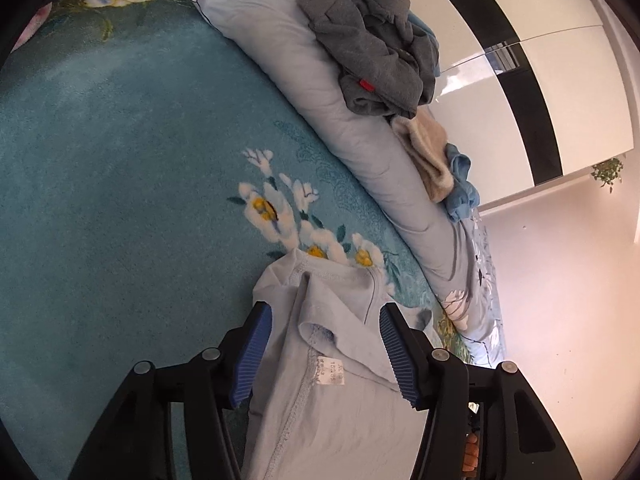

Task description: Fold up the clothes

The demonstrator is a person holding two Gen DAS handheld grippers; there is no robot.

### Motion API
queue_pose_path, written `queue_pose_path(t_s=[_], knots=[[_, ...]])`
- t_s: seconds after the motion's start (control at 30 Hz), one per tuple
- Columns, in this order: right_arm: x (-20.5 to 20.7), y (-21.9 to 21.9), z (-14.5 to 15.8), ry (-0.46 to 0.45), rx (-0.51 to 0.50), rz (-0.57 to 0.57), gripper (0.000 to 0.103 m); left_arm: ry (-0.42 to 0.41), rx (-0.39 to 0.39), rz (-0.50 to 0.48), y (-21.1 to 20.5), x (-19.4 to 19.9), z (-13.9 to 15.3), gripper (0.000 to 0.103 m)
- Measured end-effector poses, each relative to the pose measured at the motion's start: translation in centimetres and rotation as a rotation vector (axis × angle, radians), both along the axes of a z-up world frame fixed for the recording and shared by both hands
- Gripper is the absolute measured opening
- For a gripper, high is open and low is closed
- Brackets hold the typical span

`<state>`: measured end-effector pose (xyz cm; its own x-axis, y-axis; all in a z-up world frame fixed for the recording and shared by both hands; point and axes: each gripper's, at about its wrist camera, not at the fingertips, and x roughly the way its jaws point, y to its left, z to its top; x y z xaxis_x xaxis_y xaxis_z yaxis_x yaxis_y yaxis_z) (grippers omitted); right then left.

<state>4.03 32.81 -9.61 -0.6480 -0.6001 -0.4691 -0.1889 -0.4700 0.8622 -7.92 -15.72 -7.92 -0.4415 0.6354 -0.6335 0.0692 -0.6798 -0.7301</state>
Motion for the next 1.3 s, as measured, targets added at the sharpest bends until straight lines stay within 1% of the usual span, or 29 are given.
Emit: queue_pose_path(t_s=[0.07, 0.1, 0.13, 0.17, 0.2, 0.23, 0.27, 0.33, 0.4, 0.47, 0.53, 0.57, 0.63, 0.67, 0.7, 0.73, 0.77, 0.8, 0.83, 0.9, 0.93, 0.97, 1.0, 1.07, 1.1, 1.13, 1.2, 1.23, 1.3], knots=[[-0.2, -0.5, 0.3, 0.000, 0.024, 0.032, 0.016, 0.002, -0.029, -0.017, 0.6, -0.2, 0.1, 0.056], [-0.3, -0.8, 0.5, 0.000, 0.036, 0.048, 0.008, 0.004, -0.048, -0.026, 0.9, -0.3, 0.2, 0.044], [-0.4, -0.9, 0.7, -0.001, 0.049, 0.061, 0.007, 0.006, -0.067, -0.036, 1.2, -0.5, 0.3, 0.025], [-0.5, -1.0, 0.8, -0.005, 0.059, 0.071, 0.006, 0.006, -0.085, -0.048, 1.5, -0.6, 0.3, 0.015], [-0.5, -0.9, 0.9, 0.002, 0.040, 0.073, 0.005, 0.006, -0.100, -0.064, 1.9, -0.8, 0.3, 0.004], [-0.6, -0.8, 1.0, 0.012, 0.011, 0.071, 0.005, 0.006, -0.103, -0.077, 2.2, -1.0, 0.3, 0.004], [-0.7, -0.6, 1.0, 0.023, -0.018, 0.069, 0.005, 0.008, -0.087, -0.084, 2.3, -1.1, 0.2, 0.004], [-0.8, 0.3, 0.9, 0.060, -0.115, 0.020, 0.005, 0.013, -0.035, -0.064, 2.1, -1.4, 0.1, 0.004], [-1.0, 1.6, 0.5, 0.086, -0.193, -0.062, 0.005, 0.005, 0.049, -0.006, 1.3, -1.8, -0.1, 0.004], [-1.4, 2.5, -0.5, 0.076, -0.240, -0.140, 0.005, 0.003, 0.125, 0.070, 0.0, -2.2, -0.3, 0.004], [-1.9, 3.1, -1.6, 0.057, -0.278, -0.204, 0.005, -0.014, 0.166, 0.146, -1.1, -2.6, -0.9, 0.004], [-2.1, 3.2, -2.3, 0.044, -0.294, -0.224, 0.005, -0.030, 0.170, 0.169, -1.5, -2.8, -1.4, 0.005], [-2.6, 3.1, -2.9, 0.017, -0.275, -0.238, 0.008, -0.052, 0.129, 0.183, -1.7, -3.0, -2.2, 0.006], [-2.7, 2.9, -3.2, 0.004, -0.257, -0.240, 0.008, -0.059, 0.107, 0.176, -1.7, -3.1, -2.5, 0.006], [-2.8, 2.7, -3.2, -0.002, -0.237, -0.233, 0.008, -0.064, 0.103, 0.164, -1.7, -3.2, -2.8, 0.008], [-2.9, 2.5, -3.2, -0.006, -0.217, -0.225, 0.008, -0.064, 0.121, 0.158, -1.7, -3.1, -3.0, 0.019], [-3.0, 2.5, -3.1, -0.005, -0.198, -0.222, 0.008, -0.057, 0.158, 0.158, -1.8, -3.0, -3.0, 0.029], [-3.0, 2.5, -3.0, -0.003, -0.180, -0.222, 0.008, -0.042, 0.206, 0.162, -2.0, -2.9, -2.9, 0.050], [-3.0, 2.5, -2.8, -0.001, -0.168, -0.227, 0.009, -0.018, 0.252, 0.168, -2.1, -2.7, -2.5, 0.060], [-2.9, 2.4, -1.8, 0.019, -0.136, -0.211, 0.012, 0.036, 0.323, 0.165, -2.2, -2.5, -1.2, 0.062], [-2.8, 2.3, -1.3, 0.030, -0.119, -0.201, 0.014, 0.056, 0.313, 0.141, -2.0, -2.4, -0.3, 0.065], [-2.7, 2.1, -0.7, 0.037, -0.078, -0.183, 0.021, 0.069, 0.266, 0.112, -1.6, -2.4, 0.6, 0.067], [-2.5, 1.9, 0.0, 0.035, -0.019, -0.160, 0.026, 0.084, 0.196, 0.084, -1.2, -2.2, 1.4, 0.067], [-2.3, 1.5, 0.8, 0.011, 0.087, -0.120, 0.028, 0.112, 0.004, 0.036, -0.3, -1.6, 2.7, 0.067], [-2.3, 1.4, 1.0, -0.001, 0.125, -0.102, 0.028, 0.109, -0.060, 0.020, 0.1, -1.2, 2.6, 0.067], [-2.4, 1.3, 0.9, -0.012, 0.139, -0.093, 0.028, 0.094, -0.085, 0.007, 0.2, -0.8, 2.2, 0.067], [-2.8, 1.2, 0.1, -0.027, 0.110, -0.096, 0.028, 0.064, -0.135, -0.019, 0.5, 0.1, 1.3, 0.067], [-3.0, 1.2, -0.2, -0.033, 0.092, -0.098, 0.028, 0.050, -0.143, -0.026, 0.6, 0.5, 0.8, 0.067], [-3.6, 1.1, -0.9, -0.045, 0.065, -0.111, 0.028, 0.029, -0.119, -0.025, 0.3, 1.5, -0.1, 0.067]])
